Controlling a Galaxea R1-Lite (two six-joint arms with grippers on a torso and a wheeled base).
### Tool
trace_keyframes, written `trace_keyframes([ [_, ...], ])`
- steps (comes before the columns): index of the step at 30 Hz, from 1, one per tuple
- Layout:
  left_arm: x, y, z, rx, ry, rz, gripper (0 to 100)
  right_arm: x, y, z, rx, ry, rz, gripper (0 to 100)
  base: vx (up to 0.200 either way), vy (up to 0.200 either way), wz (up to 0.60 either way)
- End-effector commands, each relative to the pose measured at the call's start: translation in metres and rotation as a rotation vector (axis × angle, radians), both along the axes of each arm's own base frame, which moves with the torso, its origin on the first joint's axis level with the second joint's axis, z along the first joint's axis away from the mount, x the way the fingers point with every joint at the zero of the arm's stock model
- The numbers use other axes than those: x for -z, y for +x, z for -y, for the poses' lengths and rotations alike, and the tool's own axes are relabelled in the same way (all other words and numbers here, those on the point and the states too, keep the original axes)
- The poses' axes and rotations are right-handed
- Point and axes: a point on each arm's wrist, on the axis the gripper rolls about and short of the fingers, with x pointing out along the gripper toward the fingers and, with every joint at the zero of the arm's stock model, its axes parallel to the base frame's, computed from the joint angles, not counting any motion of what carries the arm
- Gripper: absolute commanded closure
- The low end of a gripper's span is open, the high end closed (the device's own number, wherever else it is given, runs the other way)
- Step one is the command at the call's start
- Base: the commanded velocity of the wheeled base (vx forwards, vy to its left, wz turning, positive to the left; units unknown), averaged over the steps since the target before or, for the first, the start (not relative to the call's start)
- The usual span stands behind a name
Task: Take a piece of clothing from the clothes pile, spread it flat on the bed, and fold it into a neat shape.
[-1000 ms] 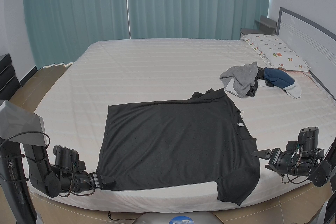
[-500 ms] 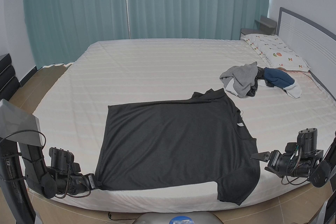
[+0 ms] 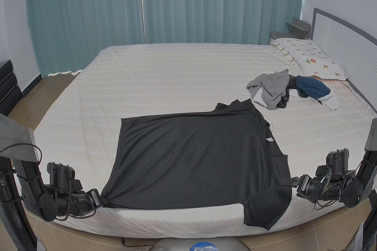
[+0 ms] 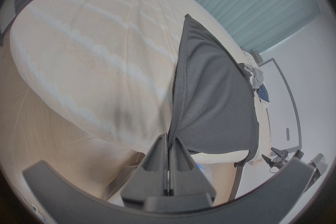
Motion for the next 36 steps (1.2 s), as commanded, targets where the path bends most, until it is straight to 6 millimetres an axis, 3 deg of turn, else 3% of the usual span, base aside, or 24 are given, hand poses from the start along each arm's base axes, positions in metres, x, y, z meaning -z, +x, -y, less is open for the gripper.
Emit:
trace_keyframes([
  [1, -0.002, 0.001, 0.000, -0.017, -0.023, 0.004, 100, 0.018, 0.011, 0.003, 0.011, -0.010, -0.051, 0, 0.000, 0.000, 0.00],
  [9, -0.002, -0.001, 0.000, -0.018, -0.024, -0.003, 100, 0.032, 0.029, 0.010, 0.034, -0.023, -0.053, 0, 0.000, 0.000, 0.00],
  [16, -0.003, -0.002, 0.000, -0.019, -0.023, -0.001, 100, 0.031, 0.045, 0.012, 0.042, -0.013, -0.015, 0, 0.000, 0.000, 0.00],
  [17, -0.003, -0.002, 0.000, -0.019, -0.023, -0.001, 100, 0.032, 0.047, 0.012, 0.042, -0.013, -0.011, 100, 0.000, 0.000, 0.00],
  [26, -0.003, -0.002, 0.000, -0.021, -0.022, 0.001, 100, 0.036, 0.066, 0.014, 0.049, -0.012, 0.025, 100, 0.000, 0.000, 0.00],
  [36, -0.003, -0.002, 0.000, -0.024, -0.017, 0.001, 100, 0.024, 0.086, 0.014, 0.053, -0.007, 0.114, 100, 0.000, 0.000, 0.00],
])
